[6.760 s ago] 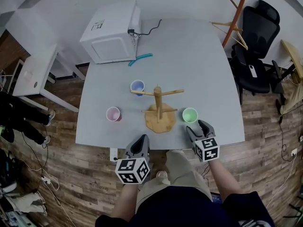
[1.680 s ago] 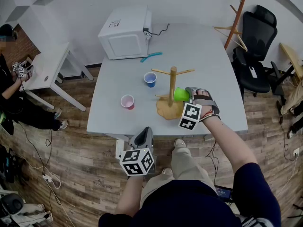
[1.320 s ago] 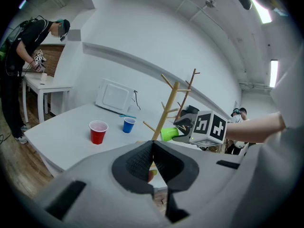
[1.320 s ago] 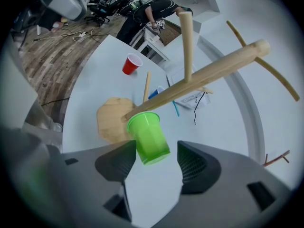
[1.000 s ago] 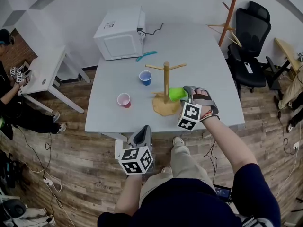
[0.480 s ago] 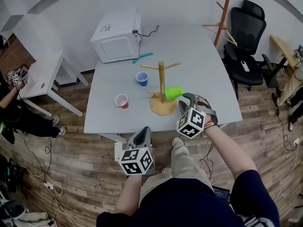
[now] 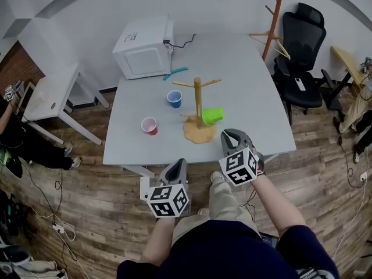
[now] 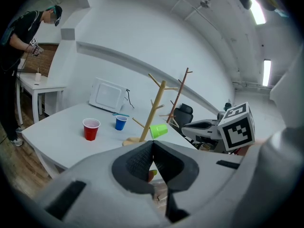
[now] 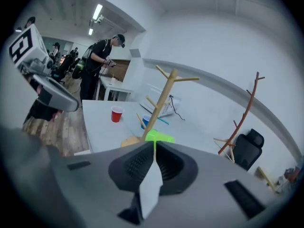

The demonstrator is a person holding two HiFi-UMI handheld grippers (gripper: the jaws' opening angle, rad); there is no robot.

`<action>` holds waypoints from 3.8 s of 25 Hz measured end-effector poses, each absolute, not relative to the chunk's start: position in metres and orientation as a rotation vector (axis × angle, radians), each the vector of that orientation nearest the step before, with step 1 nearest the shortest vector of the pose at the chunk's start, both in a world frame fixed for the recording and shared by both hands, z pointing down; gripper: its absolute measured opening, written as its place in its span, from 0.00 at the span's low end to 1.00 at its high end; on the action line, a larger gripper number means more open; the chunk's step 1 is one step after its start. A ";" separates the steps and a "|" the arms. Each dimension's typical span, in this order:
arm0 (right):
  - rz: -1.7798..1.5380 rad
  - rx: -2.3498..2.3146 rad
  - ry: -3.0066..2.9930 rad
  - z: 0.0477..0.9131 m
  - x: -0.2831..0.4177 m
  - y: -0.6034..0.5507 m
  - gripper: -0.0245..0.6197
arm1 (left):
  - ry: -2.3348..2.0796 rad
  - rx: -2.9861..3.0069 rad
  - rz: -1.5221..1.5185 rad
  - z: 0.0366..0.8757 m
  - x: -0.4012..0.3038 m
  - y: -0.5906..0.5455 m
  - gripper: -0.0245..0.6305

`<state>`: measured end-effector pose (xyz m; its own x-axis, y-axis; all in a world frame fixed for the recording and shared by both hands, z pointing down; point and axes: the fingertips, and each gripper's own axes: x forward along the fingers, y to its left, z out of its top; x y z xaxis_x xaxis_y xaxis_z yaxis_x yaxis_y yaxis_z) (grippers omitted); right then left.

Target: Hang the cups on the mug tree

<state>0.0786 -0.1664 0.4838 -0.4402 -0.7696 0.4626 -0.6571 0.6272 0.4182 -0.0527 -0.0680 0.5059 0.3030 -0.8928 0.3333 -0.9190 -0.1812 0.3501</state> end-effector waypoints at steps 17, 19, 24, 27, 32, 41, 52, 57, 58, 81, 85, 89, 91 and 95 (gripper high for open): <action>0.125 1.404 -2.404 0.480 0.102 -0.107 0.09 | -1.564 2.134 0.093 0.504 -0.041 -0.058 0.06; 0.132 1.407 -2.411 0.479 0.102 -0.105 0.09 | -1.558 2.140 0.097 0.504 -0.039 -0.058 0.06; 0.134 1.405 -2.418 0.477 0.100 -0.104 0.09 | -1.552 2.164 0.113 0.501 -0.036 -0.059 0.06; 0.134 1.398 -2.417 0.477 0.098 -0.105 0.09 | -1.554 2.158 0.099 0.499 -0.037 -0.059 0.06; 0.129 1.372 -2.419 0.478 0.090 -0.107 0.09 | -1.564 2.145 0.108 0.501 -0.043 -0.062 0.06; 0.140 1.338 -2.422 0.480 0.079 -0.111 0.09 | -1.592 2.116 0.105 0.504 -0.061 -0.070 0.06; 0.172 1.299 -2.445 0.481 0.074 -0.133 0.09 | -1.711 1.998 0.076 0.518 -0.106 -0.094 0.07; 0.176 1.261 -2.470 0.481 0.075 -0.152 0.09 | -1.792 1.921 0.044 0.530 -0.127 -0.114 0.25; 0.176 1.253 -2.476 0.481 0.074 -0.157 0.09 | -1.811 1.909 0.039 0.532 -0.132 -0.119 0.28; 0.249 1.164 -2.513 0.473 0.080 -0.225 0.09 | -2.002 1.742 0.211 0.597 -0.212 -0.196 0.59; 0.267 1.211 -2.484 0.477 0.073 -0.224 0.09 | -1.980 1.728 0.255 0.614 -0.227 -0.204 0.61; 0.301 1.281 -2.441 0.479 0.070 -0.223 0.09 | -1.936 1.744 0.305 0.629 -0.236 -0.213 0.63; 0.317 1.309 -2.419 0.481 0.068 -0.221 0.09 | -1.910 1.766 0.328 0.635 -0.238 -0.219 0.64; 0.337 1.353 -2.383 0.483 0.065 -0.215 0.09 | -1.868 1.807 0.362 0.646 -0.238 -0.230 0.66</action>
<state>0.0652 -0.2149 0.4835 -0.4653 -0.7703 0.4360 -0.8611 0.5080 -0.0213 -0.2382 -0.2304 0.6461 0.0174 -0.8478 0.5300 -0.9844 0.0783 0.1577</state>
